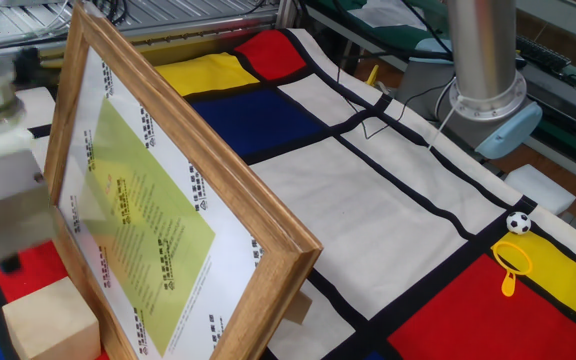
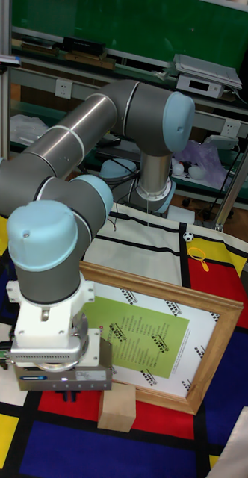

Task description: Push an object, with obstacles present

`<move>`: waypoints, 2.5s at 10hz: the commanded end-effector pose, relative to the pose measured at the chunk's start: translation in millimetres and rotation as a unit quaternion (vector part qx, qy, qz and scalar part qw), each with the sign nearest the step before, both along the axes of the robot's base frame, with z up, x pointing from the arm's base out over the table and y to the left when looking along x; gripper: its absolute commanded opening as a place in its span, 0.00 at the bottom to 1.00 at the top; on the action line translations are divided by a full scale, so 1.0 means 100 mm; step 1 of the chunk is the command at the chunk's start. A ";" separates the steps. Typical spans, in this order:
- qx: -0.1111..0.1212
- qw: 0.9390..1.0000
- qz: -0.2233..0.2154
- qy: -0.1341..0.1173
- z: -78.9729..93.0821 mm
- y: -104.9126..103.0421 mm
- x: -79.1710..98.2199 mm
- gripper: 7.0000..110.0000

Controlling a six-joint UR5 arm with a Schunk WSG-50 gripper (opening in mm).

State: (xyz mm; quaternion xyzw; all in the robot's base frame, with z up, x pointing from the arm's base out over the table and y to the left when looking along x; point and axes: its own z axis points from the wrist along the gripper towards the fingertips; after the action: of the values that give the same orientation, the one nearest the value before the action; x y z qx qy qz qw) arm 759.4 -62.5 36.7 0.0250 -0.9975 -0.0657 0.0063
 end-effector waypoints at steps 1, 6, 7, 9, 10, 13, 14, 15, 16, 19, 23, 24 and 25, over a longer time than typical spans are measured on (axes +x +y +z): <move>-0.064 0.997 0.044 -0.001 0.32 -0.51 0.06 0.00; -0.029 0.980 0.059 -0.187 0.82 -0.65 1.00 0.00; -0.021 0.980 0.049 -0.191 0.88 -0.58 1.04 0.00; -0.019 0.983 0.053 -0.172 0.83 -0.47 0.98 0.00; -0.023 0.983 0.056 -0.171 0.83 -0.41 1.00 0.00; -0.038 0.986 0.051 -0.155 0.87 -0.35 1.00 0.00; -0.038 0.987 0.049 -0.151 0.89 -0.32 0.97 0.00; -0.033 0.987 0.047 -0.150 0.90 -0.28 0.97 0.00; -0.024 0.987 0.044 -0.151 0.92 -0.22 0.98 0.00; -0.016 0.988 0.038 -0.151 0.93 -0.17 0.97 0.00; -0.023 0.990 0.035 -0.132 0.96 -0.19 0.85 0.00; -0.029 0.991 0.035 -0.126 0.96 -0.21 0.80 0.00; -0.034 0.991 0.036 -0.121 0.97 -0.22 0.76 0.00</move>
State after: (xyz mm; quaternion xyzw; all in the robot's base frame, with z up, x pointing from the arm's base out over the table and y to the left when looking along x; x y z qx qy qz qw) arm 843.8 -84.2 130.3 0.0719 -0.9895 -0.0309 -0.1213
